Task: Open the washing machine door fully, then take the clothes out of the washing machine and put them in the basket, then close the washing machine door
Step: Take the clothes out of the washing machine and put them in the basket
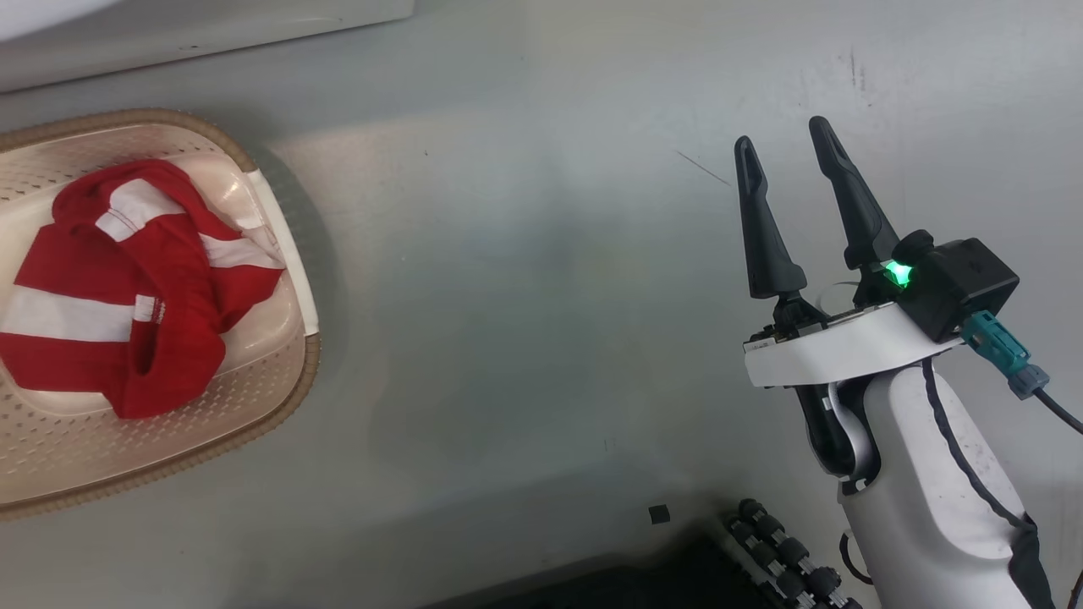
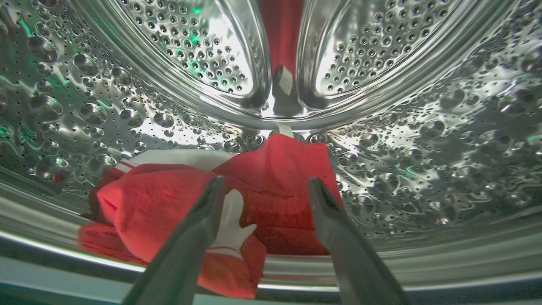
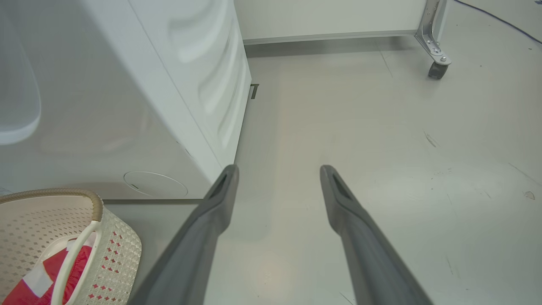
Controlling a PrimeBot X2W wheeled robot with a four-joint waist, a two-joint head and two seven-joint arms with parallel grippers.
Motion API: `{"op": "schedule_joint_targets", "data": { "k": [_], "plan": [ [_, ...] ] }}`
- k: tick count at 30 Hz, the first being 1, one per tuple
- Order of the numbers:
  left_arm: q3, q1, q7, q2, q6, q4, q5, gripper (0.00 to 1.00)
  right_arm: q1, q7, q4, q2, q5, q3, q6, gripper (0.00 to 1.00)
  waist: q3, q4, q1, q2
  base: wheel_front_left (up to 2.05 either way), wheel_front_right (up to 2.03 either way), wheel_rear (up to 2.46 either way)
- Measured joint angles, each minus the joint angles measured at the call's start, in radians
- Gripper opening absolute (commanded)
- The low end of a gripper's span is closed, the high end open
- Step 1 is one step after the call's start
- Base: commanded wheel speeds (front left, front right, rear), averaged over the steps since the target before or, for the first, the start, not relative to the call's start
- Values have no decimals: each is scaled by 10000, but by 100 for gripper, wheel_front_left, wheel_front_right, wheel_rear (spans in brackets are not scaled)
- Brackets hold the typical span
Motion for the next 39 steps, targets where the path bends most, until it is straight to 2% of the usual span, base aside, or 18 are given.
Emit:
{"op": "schedule_joint_targets", "data": {
  "k": [3,4,11,23,24,25,26,27,34,39],
  "plan": [
    [12,-175,96,209,136,125,249,100,-22,0,4,0,73,31,-4,100,154,-96,-1,0,0,0,0],
    [61,-329,226,349,326,301,332,100,-38,0,17,-2,94,71,-4,100,294,-182,-1,0,0,0,0],
    [56,-368,669,370,922,834,692,100,-187,0,65,2,228,151,-82,100,580,-410,0,0,0,0,0],
    [280,-825,1162,403,1292,1292,1055,100,-192,0,188,4,339,307,-92,100,661,-466,-2,0,0,0,0],
    [288,-846,1204,403,1308,1323,1143,66,-199,0,209,2,343,307,-92,100,661,-466,-2,0,0,0,0],
    [311,-863,1246,403,1312,1348,1210,41,-213,0,222,4,357,309,-92,100,660,-464,-2,0,0,0,0],
    [355,-895,1252,397,1327,1383,1210,11,-219,0,226,4,370,309,-94,100,658,-463,-1,0,0,0,0],
    [364,-926,1289,401,1335,1440,1210,0,-222,0,240,4,389,309,-94,100,654,-460,-1,0,0,0,0],
    [117,-943,1162,360,1356,1540,1452,0,-393,0,305,4,424,228,-105,100,605,-397,-1,0,0,0,0],
    [-144,-935,677,-75,1356,1590,1478,0,-422,0,374,2,407,17,-105,100,444,-256,-2,0,0,0,0]
  ]
}}
